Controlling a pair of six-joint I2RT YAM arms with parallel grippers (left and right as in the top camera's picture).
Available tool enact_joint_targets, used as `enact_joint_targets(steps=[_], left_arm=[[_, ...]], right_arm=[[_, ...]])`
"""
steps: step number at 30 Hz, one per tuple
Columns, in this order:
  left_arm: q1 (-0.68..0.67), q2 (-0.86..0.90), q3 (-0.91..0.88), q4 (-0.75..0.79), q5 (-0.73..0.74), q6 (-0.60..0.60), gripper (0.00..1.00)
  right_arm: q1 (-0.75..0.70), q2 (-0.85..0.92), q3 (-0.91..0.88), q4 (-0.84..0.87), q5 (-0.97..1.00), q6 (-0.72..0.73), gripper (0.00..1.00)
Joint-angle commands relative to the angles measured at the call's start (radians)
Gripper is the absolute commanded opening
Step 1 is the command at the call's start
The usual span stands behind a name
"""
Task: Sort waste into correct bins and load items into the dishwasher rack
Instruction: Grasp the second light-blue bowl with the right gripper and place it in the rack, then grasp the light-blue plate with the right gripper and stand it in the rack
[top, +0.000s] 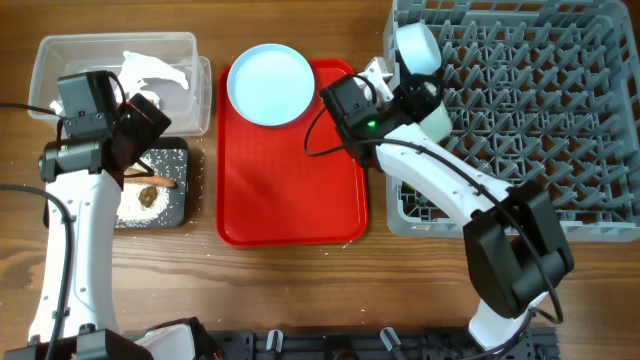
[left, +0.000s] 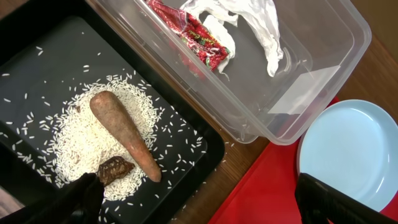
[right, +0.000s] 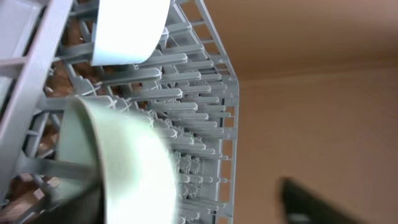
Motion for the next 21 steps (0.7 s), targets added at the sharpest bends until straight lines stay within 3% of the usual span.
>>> enact_joint_targets(steps=[1, 4, 7, 10, 14, 15, 16, 18, 20, 21], left_arm=[[0.005, -0.011, 0.014, -0.001, -0.016, -0.013, 1.0], [0.005, -0.011, 0.014, -0.001, -0.016, -0.013, 1.0], [0.005, -0.011, 0.014, -0.001, -0.016, -0.013, 1.0], [0.005, -0.011, 0.014, -0.001, -0.016, -0.013, 1.0], [0.005, -0.011, 0.014, -0.001, -0.016, -0.013, 1.0], [0.005, -0.011, 0.014, -0.001, -0.016, -0.013, 1.0], [0.005, -0.011, 0.014, -0.001, -0.016, -0.013, 1.0], [0.005, -0.011, 0.014, -0.001, -0.016, -0.013, 1.0], [0.005, -0.011, 0.014, -0.001, -0.016, -0.013, 1.0], [0.005, -0.011, 0.014, -0.001, -0.016, -0.013, 1.0]], right_arm=[[0.016, 0.011, 0.0, 0.021, -0.008, 0.003, 1.0], [0.016, -0.019, 0.002, 0.156, -0.008, 0.005, 1.0], [0.017, -0.1, 0.007, 0.498, -0.017, -0.119, 1.0], [0.055, -0.135, 0.007, 0.545, -0.261, -0.13, 1.0], [0.138, -0.133, 0.007, 0.336, -0.971, 0.078, 1.0], [0.139, -0.131, 0.007, 0.335, -1.121, 0.359, 1.0], [0.136, -0.131, 0.007, 0.337, -1.129, 0.561, 1.0], [0.129, -0.132, 0.009, 0.357, -1.25, 0.712, 1.0], [0.085, -0.132, 0.063, 0.327, -1.519, 0.788, 1.0], [0.045, -0.131, 0.127, 0.237, -1.56, 0.782, 1.0]])
